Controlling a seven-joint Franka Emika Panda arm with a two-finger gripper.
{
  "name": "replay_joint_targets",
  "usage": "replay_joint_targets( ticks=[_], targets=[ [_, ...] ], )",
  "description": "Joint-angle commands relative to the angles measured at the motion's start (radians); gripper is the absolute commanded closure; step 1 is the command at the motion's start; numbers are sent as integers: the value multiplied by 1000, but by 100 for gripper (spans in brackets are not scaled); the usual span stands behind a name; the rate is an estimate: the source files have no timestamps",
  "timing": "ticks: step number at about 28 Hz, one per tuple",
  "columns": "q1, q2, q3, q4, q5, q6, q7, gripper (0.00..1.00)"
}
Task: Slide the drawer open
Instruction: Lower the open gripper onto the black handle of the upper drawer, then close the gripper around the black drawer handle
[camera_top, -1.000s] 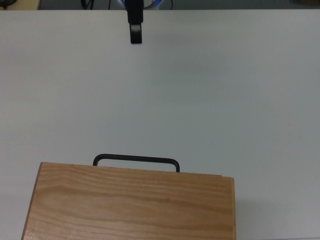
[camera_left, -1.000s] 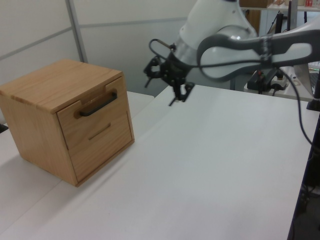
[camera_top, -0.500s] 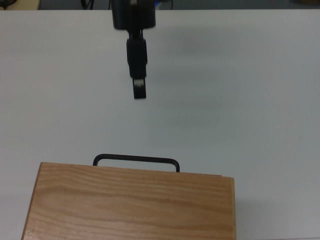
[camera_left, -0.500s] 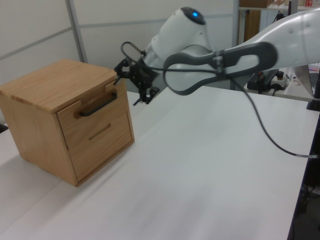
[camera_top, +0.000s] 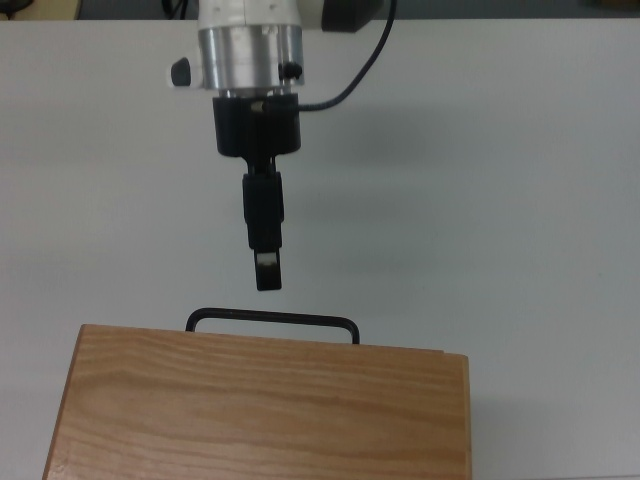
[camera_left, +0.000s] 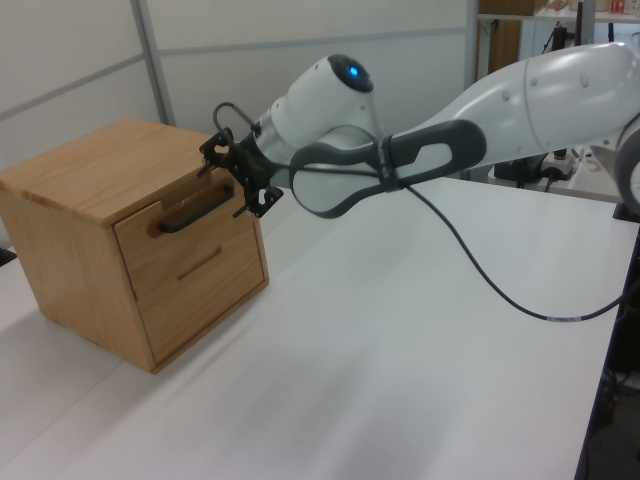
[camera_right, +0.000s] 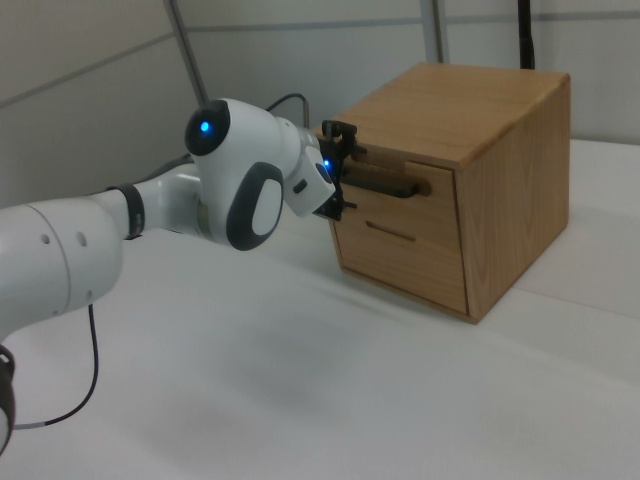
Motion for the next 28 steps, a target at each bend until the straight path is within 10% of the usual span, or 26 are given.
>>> replay_joint_targets(
  ticks=[1,8,22,28],
  targets=[
    [1,59,-4,45,-35,43,8,3],
    [-2,82,-4,51,-58,44,7,17],
    [-2,89,-7,50,-139,41,-2,89],
    [0,85,-7,50,-165,35,-4,100]
  ],
)
